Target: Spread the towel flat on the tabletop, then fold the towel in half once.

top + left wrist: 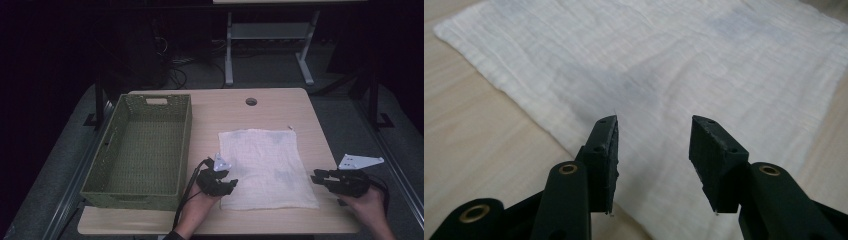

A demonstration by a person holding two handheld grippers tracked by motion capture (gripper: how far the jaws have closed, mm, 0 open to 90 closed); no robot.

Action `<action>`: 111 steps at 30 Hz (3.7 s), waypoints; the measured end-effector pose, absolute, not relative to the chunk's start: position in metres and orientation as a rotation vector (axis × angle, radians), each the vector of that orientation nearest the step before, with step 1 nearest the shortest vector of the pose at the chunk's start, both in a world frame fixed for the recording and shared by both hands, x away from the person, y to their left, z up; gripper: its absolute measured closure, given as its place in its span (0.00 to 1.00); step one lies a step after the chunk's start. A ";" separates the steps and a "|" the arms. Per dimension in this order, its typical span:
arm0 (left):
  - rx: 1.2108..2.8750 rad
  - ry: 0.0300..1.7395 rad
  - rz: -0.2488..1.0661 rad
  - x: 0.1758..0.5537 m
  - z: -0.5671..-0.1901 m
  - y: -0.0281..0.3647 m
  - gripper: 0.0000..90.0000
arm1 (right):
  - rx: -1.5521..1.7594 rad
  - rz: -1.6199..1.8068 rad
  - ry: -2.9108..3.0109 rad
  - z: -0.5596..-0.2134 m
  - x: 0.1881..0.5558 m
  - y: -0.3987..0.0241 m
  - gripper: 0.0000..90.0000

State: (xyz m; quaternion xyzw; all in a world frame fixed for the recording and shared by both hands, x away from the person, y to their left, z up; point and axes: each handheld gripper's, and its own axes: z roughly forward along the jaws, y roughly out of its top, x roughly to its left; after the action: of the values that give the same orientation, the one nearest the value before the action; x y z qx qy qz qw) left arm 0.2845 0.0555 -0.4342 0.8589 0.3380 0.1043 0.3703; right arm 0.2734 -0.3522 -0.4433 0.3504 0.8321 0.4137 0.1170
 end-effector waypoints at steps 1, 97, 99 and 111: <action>2.193 0.872 0.269 0.287 -0.434 0.055 0.60 | 1.028 1.212 2.431 -0.443 0.276 -0.352 0.75; 2.042 1.063 0.465 0.458 -0.421 0.036 0.96 | 1.248 1.005 2.240 -0.424 0.473 -0.358 0.97; 2.038 1.057 0.462 0.455 -0.419 0.038 0.96 | 1.239 1.030 2.234 -0.426 0.464 -0.358 0.97; 2.023 1.040 0.455 0.427 -0.417 0.050 0.96 | 1.182 1.133 2.242 -0.429 0.427 -0.359 0.96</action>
State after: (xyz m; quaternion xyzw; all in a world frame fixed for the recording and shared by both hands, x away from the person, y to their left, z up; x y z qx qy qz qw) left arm 0.4271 0.0503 -0.4174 0.7996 0.4109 0.1797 0.3994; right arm 0.4268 -0.3587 -0.4292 0.4186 0.7941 0.4013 0.1818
